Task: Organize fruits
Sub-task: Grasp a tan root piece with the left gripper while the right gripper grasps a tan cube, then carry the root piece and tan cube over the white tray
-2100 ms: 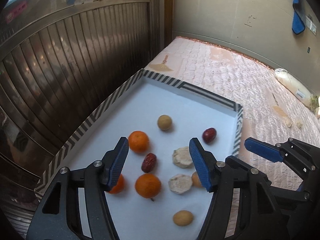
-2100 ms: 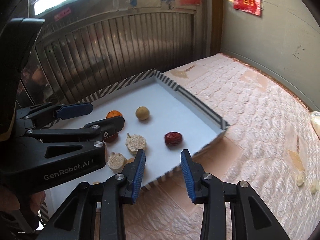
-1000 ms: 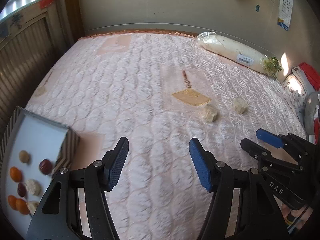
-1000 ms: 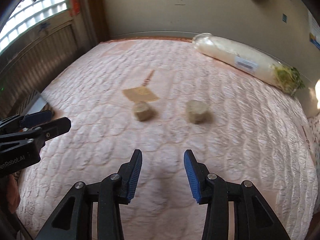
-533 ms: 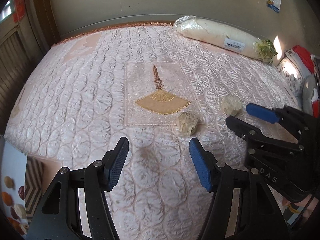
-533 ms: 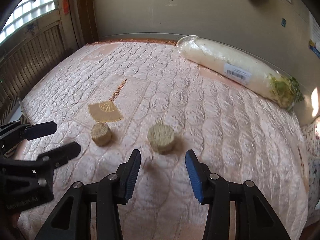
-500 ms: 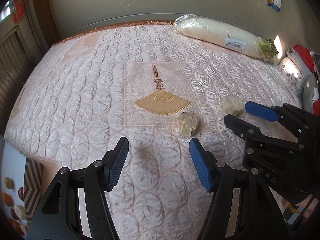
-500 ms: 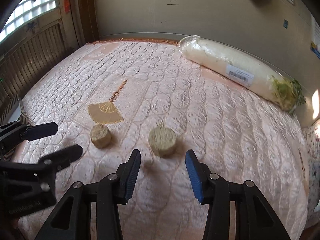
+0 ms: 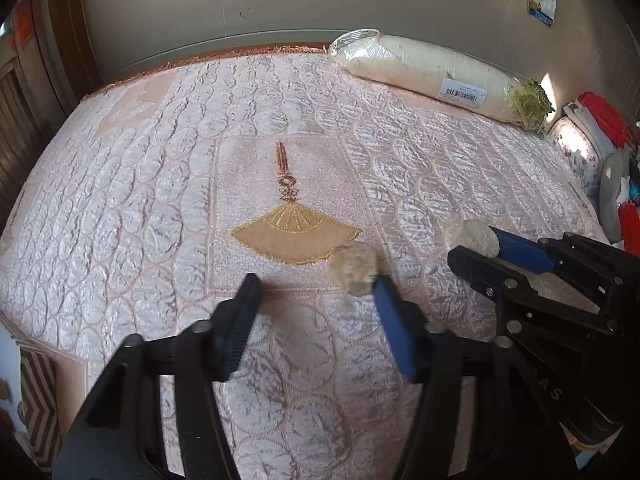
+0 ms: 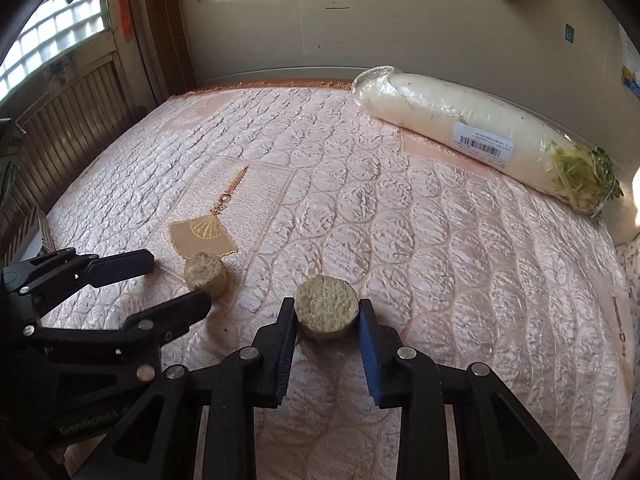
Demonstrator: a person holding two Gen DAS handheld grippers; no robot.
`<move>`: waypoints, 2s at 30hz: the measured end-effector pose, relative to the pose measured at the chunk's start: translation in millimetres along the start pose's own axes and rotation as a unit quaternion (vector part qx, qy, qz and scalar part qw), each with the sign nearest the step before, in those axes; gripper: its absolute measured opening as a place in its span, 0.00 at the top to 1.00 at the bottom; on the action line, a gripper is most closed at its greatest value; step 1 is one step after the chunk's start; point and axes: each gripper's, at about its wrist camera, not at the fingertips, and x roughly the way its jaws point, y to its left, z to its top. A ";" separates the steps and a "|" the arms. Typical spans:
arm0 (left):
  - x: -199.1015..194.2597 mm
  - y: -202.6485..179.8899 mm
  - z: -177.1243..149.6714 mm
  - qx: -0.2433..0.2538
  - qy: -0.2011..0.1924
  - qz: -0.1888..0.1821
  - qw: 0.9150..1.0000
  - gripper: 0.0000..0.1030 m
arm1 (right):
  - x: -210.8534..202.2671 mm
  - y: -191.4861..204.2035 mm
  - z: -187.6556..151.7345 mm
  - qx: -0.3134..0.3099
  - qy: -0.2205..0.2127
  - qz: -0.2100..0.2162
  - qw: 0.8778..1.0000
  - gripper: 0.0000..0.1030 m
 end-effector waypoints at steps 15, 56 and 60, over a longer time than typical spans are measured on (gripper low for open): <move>-11.7 1.9 -4.4 -0.006 0.000 -0.058 0.998 0.82 | -12.9 -2.0 -11.3 0.009 -0.002 -0.006 1.000 0.72; -110.3 81.1 -92.4 -0.057 -0.032 0.077 0.995 0.76 | -51.9 129.3 -43.5 -0.042 -0.025 0.070 0.996 0.72; -127.5 110.2 -110.9 -0.079 -0.038 0.099 0.991 0.76 | -55.1 157.0 -45.0 -0.061 -0.028 0.086 0.994 0.72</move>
